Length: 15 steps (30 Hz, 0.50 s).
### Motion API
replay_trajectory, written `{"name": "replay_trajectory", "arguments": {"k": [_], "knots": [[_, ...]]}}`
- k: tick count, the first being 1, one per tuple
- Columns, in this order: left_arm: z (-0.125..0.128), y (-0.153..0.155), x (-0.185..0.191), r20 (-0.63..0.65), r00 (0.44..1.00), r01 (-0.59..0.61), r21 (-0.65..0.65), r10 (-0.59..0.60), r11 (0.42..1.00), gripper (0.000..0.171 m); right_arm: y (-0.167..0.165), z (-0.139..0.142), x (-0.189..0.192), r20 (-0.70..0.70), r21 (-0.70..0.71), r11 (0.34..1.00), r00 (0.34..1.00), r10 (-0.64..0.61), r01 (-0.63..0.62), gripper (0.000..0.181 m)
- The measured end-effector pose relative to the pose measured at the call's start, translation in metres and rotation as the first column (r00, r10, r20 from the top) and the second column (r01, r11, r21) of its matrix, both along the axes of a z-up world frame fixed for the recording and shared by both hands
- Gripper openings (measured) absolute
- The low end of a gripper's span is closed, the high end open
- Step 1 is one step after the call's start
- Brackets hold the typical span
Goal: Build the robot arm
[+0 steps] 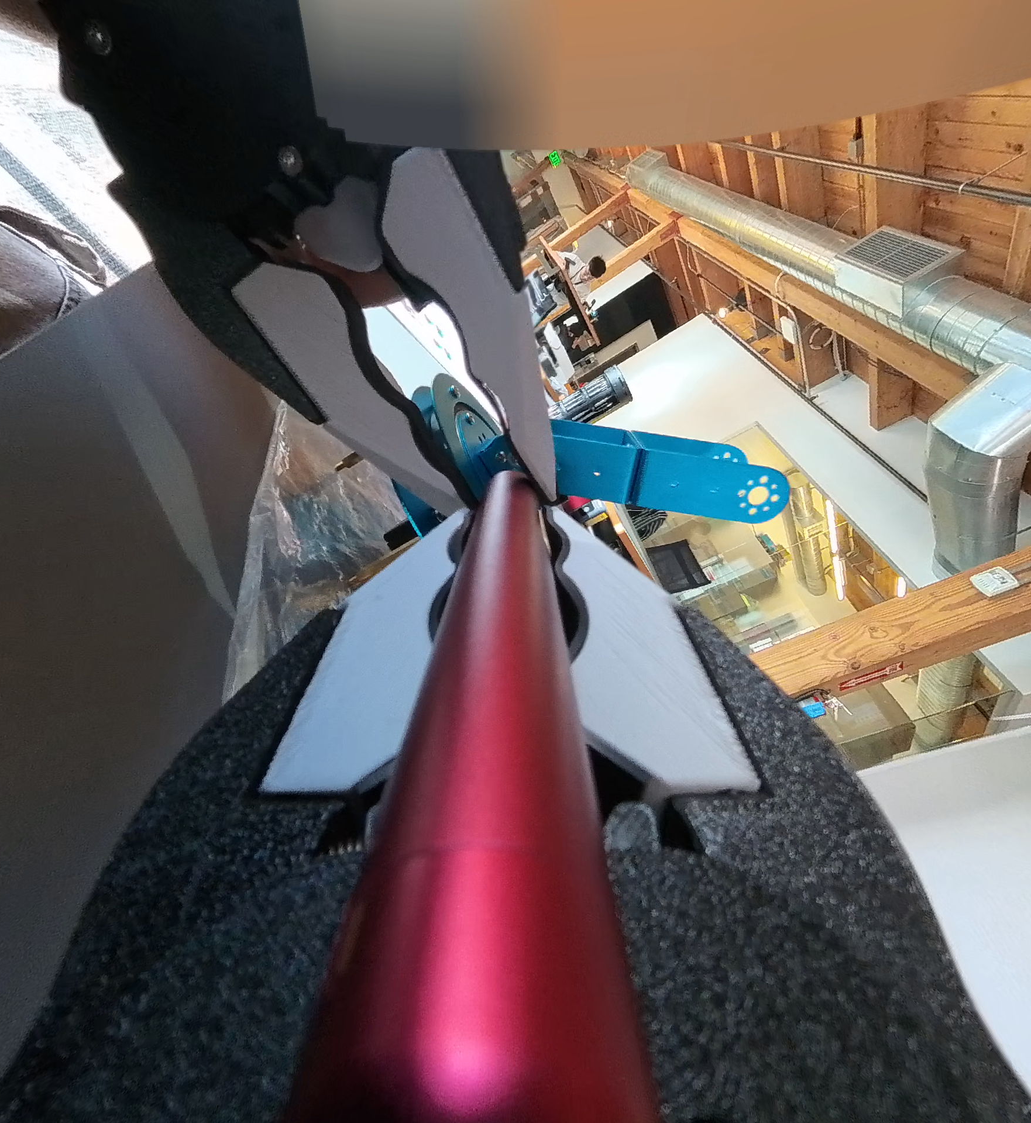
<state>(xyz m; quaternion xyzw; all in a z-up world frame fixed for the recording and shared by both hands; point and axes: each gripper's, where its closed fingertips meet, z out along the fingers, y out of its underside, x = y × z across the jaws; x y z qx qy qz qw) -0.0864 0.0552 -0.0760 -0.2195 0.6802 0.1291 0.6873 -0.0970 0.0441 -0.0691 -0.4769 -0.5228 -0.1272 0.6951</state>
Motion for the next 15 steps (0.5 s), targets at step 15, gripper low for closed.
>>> {"name": "replay_trajectory", "arguments": {"k": [15], "knots": [[-0.0005, -0.0011, 0.0001, -0.033, 0.999, 0.004, -0.029, -0.005, 1.0, 0.02, 0.0001, -0.0006, 0.0003, 0.039, 0.004, 1.0, 0.999, -0.009, 0.009, 0.021]]}}
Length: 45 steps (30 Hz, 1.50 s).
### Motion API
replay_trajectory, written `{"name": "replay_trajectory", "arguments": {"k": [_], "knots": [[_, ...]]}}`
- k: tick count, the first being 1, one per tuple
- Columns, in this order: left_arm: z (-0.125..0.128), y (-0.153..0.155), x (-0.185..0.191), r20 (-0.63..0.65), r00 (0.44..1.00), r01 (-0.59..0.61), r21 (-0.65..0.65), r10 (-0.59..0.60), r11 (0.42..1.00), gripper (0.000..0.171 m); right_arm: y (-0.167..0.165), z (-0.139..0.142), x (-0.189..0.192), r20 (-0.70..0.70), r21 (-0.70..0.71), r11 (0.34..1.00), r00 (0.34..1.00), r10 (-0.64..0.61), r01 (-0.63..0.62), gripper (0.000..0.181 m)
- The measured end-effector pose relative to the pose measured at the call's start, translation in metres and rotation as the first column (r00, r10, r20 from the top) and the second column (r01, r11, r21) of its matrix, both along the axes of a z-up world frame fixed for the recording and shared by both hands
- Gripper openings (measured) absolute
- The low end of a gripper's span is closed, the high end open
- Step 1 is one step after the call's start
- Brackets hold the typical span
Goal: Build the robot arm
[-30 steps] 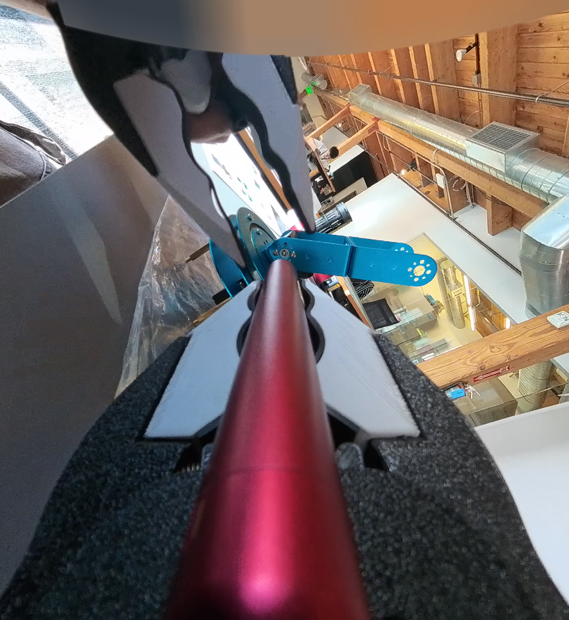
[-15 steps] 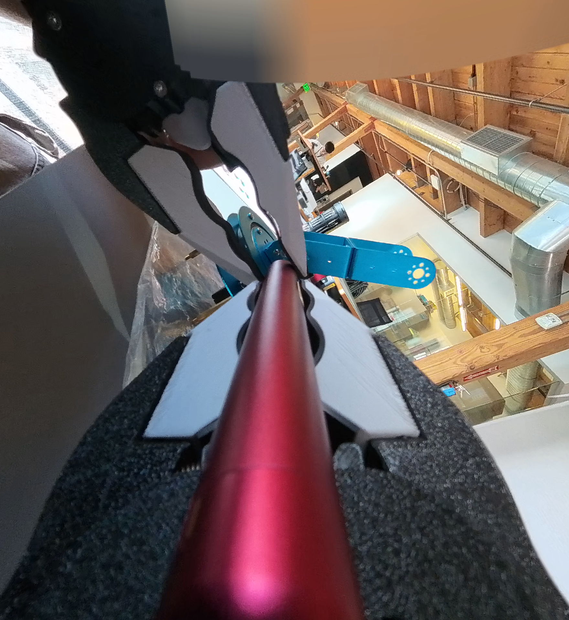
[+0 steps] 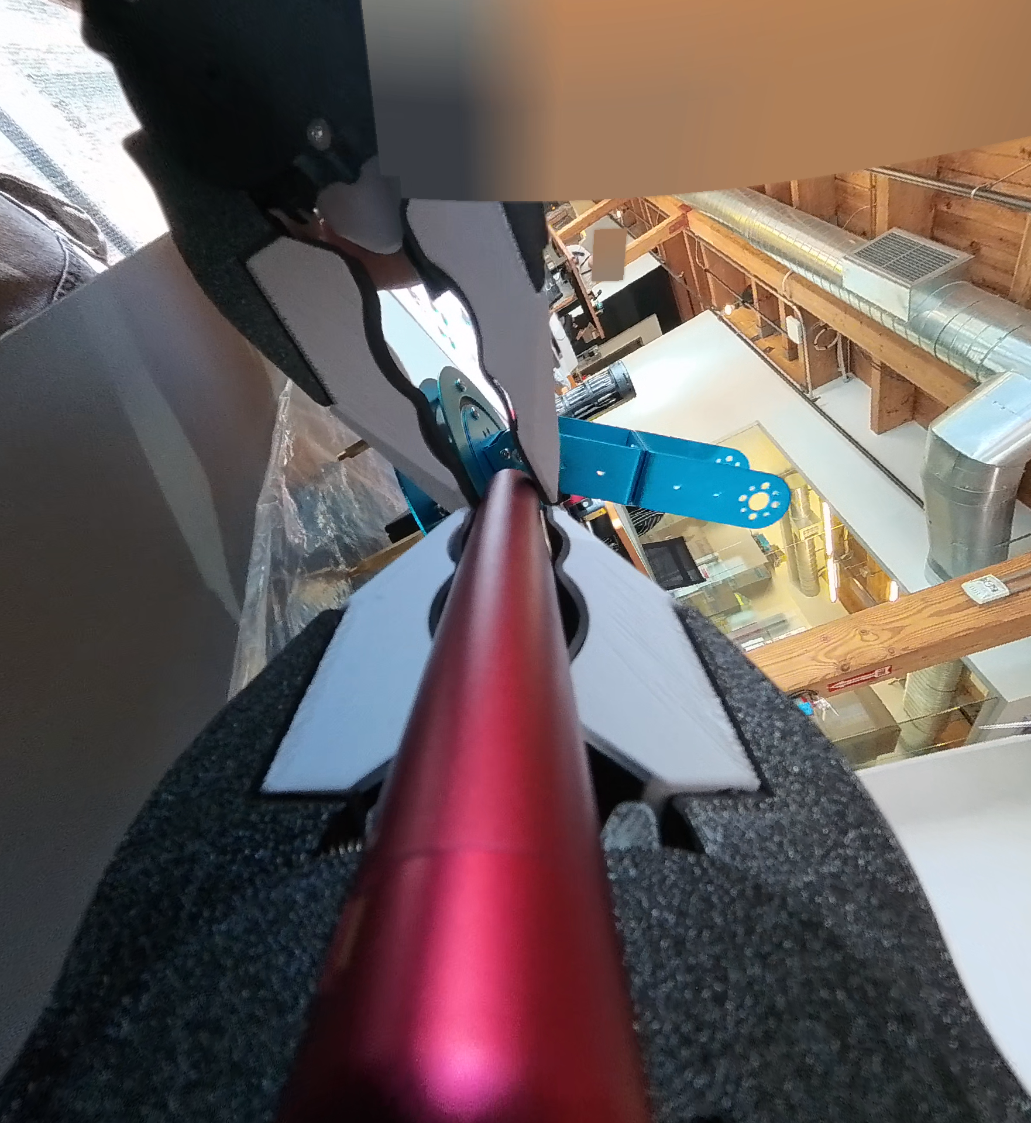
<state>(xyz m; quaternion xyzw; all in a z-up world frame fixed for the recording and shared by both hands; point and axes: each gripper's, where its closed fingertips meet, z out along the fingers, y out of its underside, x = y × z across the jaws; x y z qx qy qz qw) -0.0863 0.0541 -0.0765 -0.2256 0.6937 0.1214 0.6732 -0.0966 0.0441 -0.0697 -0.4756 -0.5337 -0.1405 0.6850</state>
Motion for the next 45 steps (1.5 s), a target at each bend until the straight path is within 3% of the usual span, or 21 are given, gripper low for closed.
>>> {"name": "replay_trajectory", "arguments": {"k": [3, 6, 8, 11, 13, 16, 19, 45], "knots": [[-0.001, -0.001, -0.004, 0.023, 1.0, 0.01, -0.073, -0.009, 0.997, 0.024, 0.0, 0.001, 0.0, -0.018, -0.016, 1.0, 1.0, 0.003, -0.003, 0.021], [0.01, 0.004, -0.019, 0.108, 0.994, 0.056, -0.314, -0.023, 0.948, 0.038, 0.001, 0.001, 0.001, -0.029, -0.021, 1.0, 1.0, 0.0, -0.001, 0.021], [0.03, 0.017, -0.031, 0.237, 0.971, 0.115, -0.521, 0.014, 0.846, 0.044, 0.001, 0.001, 0.0, -0.032, -0.018, 1.0, 0.999, 0.0, 0.0, 0.022], [0.053, 0.045, -0.046, 0.374, 0.916, 0.208, -0.753, 0.145, 0.624, 0.063, 0.001, 0.001, 0.0, -0.024, -0.002, 1.0, 1.0, -0.003, 0.003, 0.023], [0.044, 0.059, -0.045, 0.327, 0.924, 0.2, -0.855, 0.197, 0.479, 0.079, 0.001, 0.0, 0.0, -0.018, 0.01, 1.0, 1.0, -0.003, 0.003, 0.022], [0.029, 0.068, -0.035, 0.253, 0.946, 0.165, -0.913, 0.201, 0.373, 0.079, 0.001, 0.0, 0.0, 0.0, 0.046, 0.999, 1.0, -0.003, 0.003, 0.022], [0.021, 0.069, -0.029, 0.205, 0.962, 0.134, -0.931, 0.182, 0.34, 0.063, 0.002, -0.002, 0.0, 0.033, 0.084, 0.996, 0.999, -0.006, 0.004, 0.022], [0.019, 0.067, -0.032, 0.199, 0.965, 0.129, -0.927, 0.171, 0.352, 0.063, 0.002, -0.002, -0.001, 0.017, 0.082, 0.997, 1.0, 0.01, -0.012, 0.022]]}}
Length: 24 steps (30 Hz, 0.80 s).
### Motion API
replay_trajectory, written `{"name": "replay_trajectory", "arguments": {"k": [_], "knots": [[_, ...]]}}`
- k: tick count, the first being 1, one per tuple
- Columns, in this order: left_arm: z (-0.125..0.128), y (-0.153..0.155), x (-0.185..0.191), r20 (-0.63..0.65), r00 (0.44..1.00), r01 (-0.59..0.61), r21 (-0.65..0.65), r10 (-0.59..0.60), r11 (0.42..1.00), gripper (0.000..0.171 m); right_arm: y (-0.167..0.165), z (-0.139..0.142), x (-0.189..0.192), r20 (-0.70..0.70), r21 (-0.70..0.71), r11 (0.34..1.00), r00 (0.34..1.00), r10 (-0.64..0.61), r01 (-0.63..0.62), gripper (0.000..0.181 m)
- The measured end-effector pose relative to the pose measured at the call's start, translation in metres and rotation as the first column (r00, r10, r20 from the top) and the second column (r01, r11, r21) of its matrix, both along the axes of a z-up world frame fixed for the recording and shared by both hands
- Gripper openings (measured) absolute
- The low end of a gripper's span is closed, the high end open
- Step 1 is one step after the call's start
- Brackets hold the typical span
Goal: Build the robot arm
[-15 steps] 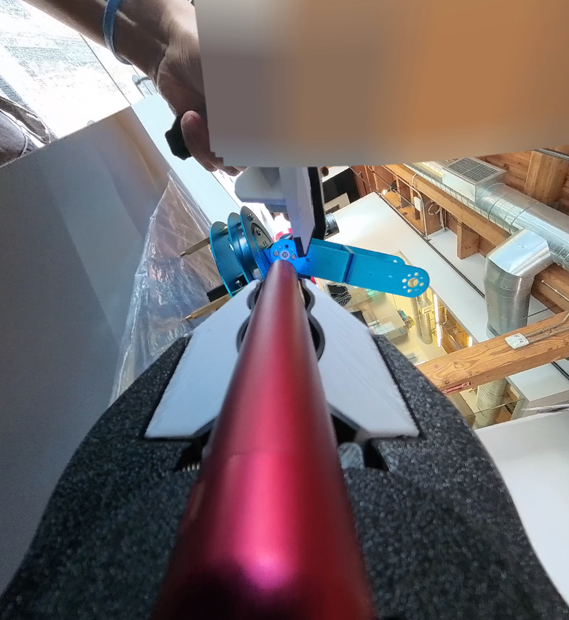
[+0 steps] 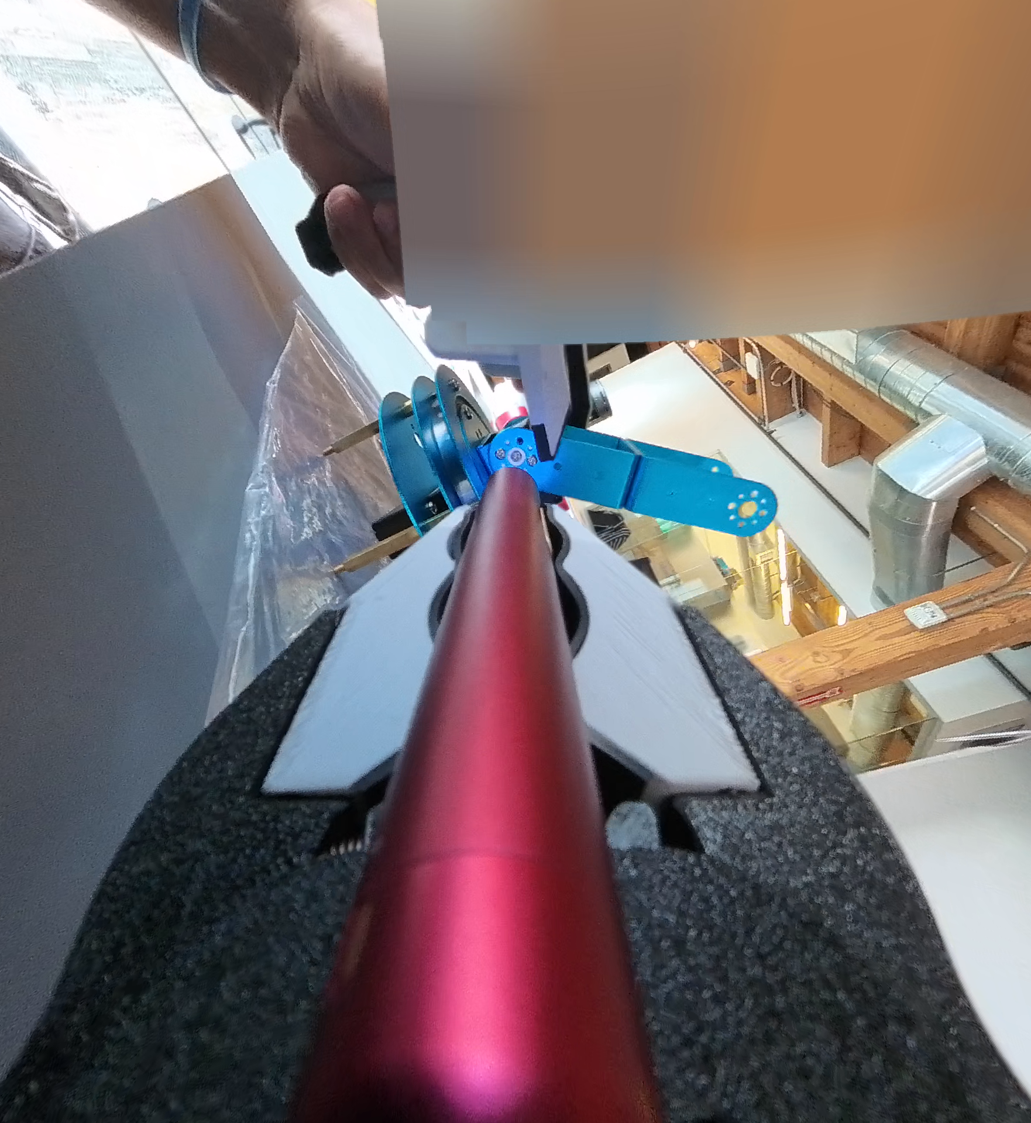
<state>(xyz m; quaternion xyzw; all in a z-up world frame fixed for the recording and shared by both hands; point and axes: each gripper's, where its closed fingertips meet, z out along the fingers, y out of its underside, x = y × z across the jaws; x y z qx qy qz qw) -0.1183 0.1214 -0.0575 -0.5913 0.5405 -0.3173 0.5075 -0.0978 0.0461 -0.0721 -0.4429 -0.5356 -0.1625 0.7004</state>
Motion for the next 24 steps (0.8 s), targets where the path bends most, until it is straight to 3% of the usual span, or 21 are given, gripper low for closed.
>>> {"name": "replay_trajectory", "arguments": {"k": [24], "knots": [[-0.0004, -0.0004, -0.0007, 0.002, 1.0, -0.01, 0.015, 0.01, 1.0, 0.063, 0.0006, 0.0, -0.0009, -0.002, 0.0, 1.0, 1.0, 0.002, -0.002, 0.022]]}}
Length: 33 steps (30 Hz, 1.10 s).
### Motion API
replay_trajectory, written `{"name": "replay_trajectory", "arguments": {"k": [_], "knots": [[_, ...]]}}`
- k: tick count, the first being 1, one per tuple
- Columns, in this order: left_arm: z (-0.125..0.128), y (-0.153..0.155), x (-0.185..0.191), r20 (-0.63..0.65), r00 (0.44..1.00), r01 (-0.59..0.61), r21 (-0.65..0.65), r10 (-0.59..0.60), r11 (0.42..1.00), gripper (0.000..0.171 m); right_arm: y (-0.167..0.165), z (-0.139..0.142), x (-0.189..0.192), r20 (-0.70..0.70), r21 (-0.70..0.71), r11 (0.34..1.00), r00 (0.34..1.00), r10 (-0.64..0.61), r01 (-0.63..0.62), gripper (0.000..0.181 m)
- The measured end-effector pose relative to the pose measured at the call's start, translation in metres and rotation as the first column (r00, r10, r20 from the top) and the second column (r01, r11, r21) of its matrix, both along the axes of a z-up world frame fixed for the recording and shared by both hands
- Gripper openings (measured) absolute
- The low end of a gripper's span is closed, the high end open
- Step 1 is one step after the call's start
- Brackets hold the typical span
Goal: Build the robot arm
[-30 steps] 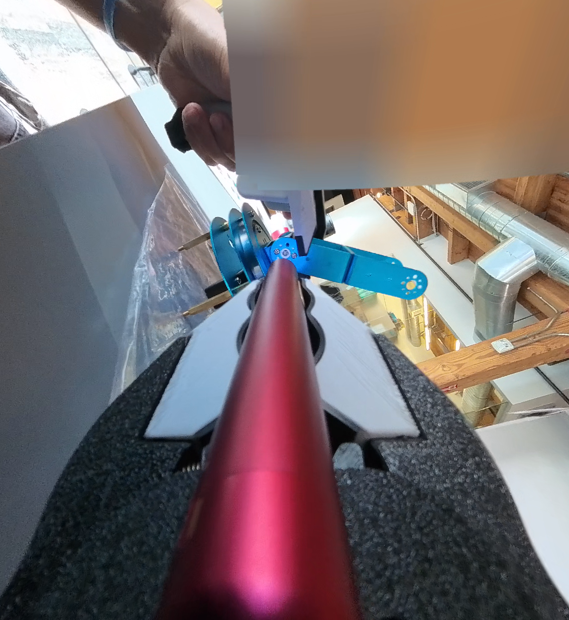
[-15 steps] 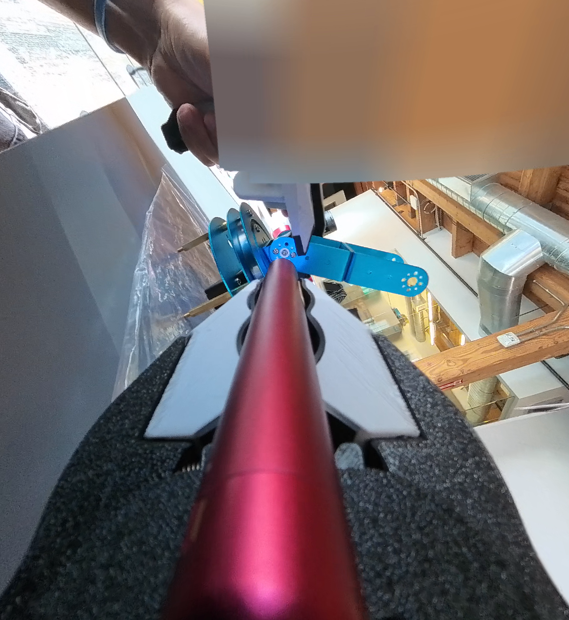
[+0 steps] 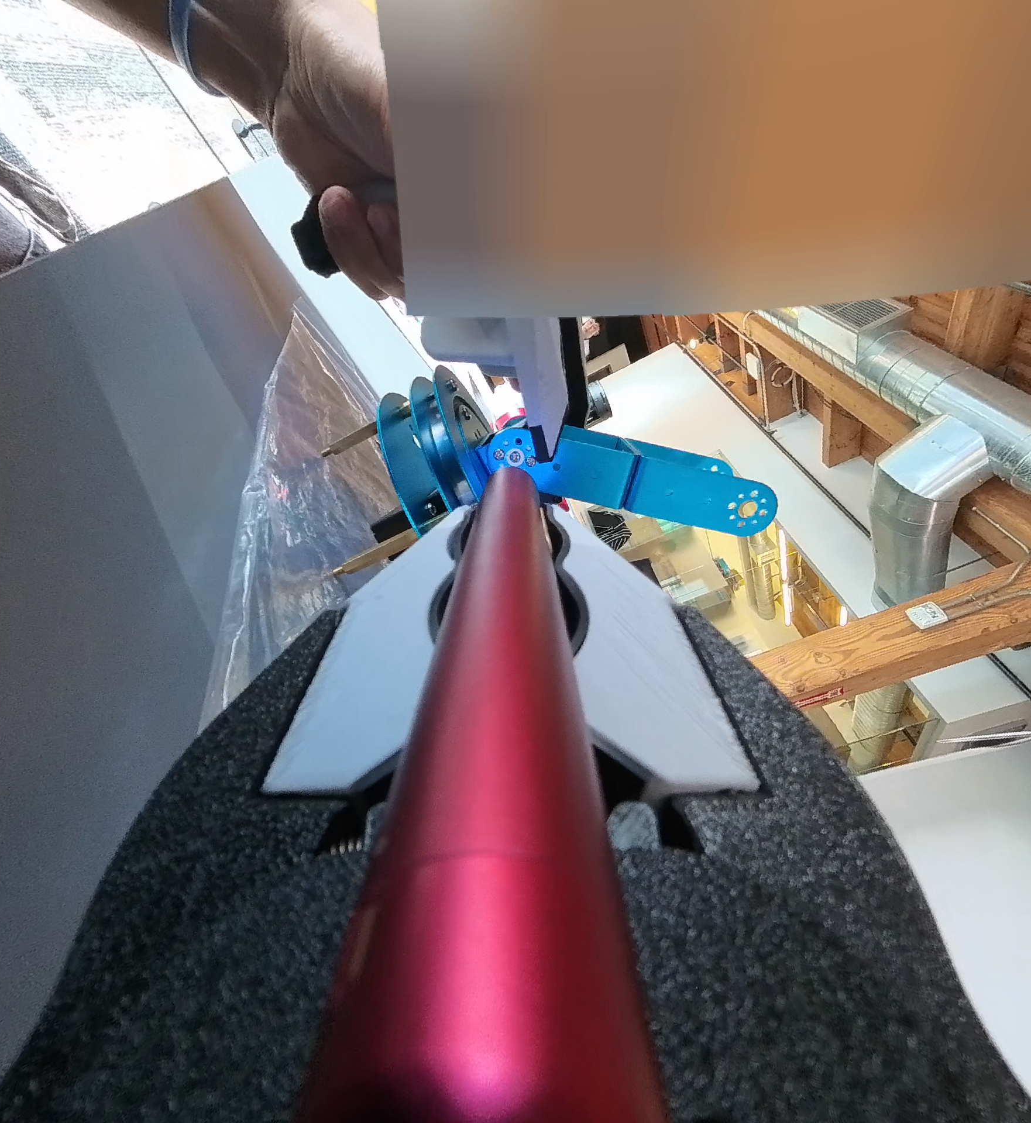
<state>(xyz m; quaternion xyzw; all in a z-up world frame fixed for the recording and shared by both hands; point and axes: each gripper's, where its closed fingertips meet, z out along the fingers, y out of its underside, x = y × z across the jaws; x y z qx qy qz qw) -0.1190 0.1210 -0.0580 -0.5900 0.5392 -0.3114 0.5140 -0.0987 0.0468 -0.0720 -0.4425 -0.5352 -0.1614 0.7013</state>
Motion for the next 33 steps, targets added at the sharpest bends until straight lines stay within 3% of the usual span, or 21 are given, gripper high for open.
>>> {"name": "replay_trajectory", "arguments": {"k": [18, 21, 24, 33], "knots": [[0.0, -0.0001, -0.0002, -0.001, 1.0, -0.001, 0.006, 0.001, 1.0, 0.063, 0.0009, -0.0002, -0.0004, -0.004, -0.005, 1.0, 1.0, 0.003, -0.003, 0.022], [0.0001, -0.0002, -0.0003, -0.002, 1.0, 0.001, 0.006, -0.001, 1.0, 0.063, -0.0001, -0.0017, -0.0025, 0.048, 0.058, 0.998, 0.999, -0.011, 0.008, 0.022], [0.0001, 0.0008, -0.0015, -0.001, 1.0, -0.005, 0.007, 0.005, 1.0, 0.063, 0.0011, 0.0023, -0.0027, -0.012, -0.007, 1.0, 1.0, 0.021, -0.021, 0.021], [0.0007, 0.0013, -0.0015, -0.006, 1.0, 0.005, 0.001, -0.005, 1.0, 0.064, 0.0027, -0.0002, -0.002, 0.024, 0.019, 1.0, 1.0, 0.008, -0.008, 0.022]]}}
